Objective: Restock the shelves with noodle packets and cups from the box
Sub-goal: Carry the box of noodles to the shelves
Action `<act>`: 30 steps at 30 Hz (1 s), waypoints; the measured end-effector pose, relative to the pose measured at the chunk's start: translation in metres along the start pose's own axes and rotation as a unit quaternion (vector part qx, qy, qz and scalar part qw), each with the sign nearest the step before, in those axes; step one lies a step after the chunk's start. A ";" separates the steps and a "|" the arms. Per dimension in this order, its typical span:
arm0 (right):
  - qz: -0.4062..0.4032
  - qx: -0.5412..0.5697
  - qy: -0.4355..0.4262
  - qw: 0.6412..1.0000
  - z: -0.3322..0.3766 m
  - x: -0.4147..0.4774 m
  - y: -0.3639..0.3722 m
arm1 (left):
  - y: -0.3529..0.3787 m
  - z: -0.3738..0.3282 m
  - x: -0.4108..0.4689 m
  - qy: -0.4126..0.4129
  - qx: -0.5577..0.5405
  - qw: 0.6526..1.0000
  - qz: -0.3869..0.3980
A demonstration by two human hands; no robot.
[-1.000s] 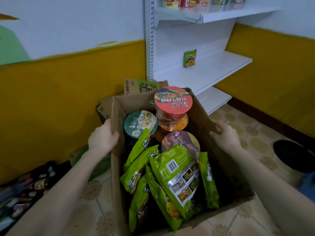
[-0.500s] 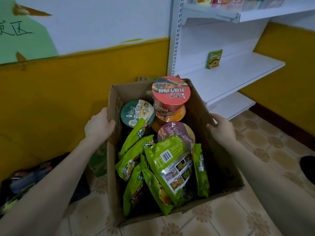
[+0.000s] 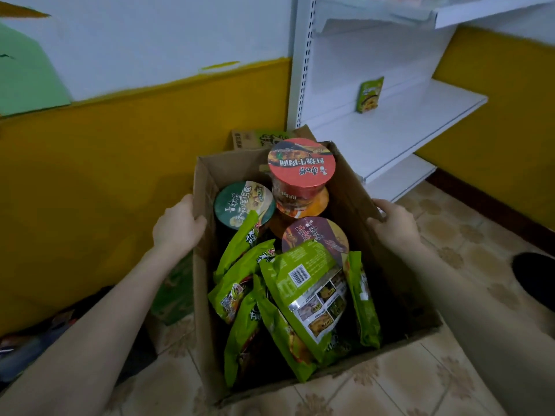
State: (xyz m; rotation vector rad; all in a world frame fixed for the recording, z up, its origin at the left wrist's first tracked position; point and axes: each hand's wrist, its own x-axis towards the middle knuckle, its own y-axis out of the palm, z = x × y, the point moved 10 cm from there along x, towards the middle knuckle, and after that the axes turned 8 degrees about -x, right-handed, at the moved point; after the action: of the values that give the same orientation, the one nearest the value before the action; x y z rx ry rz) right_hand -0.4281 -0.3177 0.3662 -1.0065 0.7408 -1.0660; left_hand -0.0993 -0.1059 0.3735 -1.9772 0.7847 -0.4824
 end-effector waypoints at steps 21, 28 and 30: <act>-0.035 0.028 0.039 0.998 -0.032 -0.120 -0.022 | -0.023 -0.005 -0.079 0.078 0.001 0.997 0.017; -0.047 0.025 0.073 0.996 -0.096 -0.176 -0.050 | -0.003 -0.049 -0.131 0.113 0.003 0.993 0.029; -0.052 0.020 0.094 0.994 -0.120 -0.187 -0.060 | 0.009 -0.069 -0.139 0.131 -0.009 0.991 0.039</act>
State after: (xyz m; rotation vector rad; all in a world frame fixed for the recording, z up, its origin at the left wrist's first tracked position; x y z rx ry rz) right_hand -0.6164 -0.1860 0.3808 -0.9272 0.8239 -1.2743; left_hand -0.2450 -0.0553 0.3968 -1.9146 1.0303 -0.6999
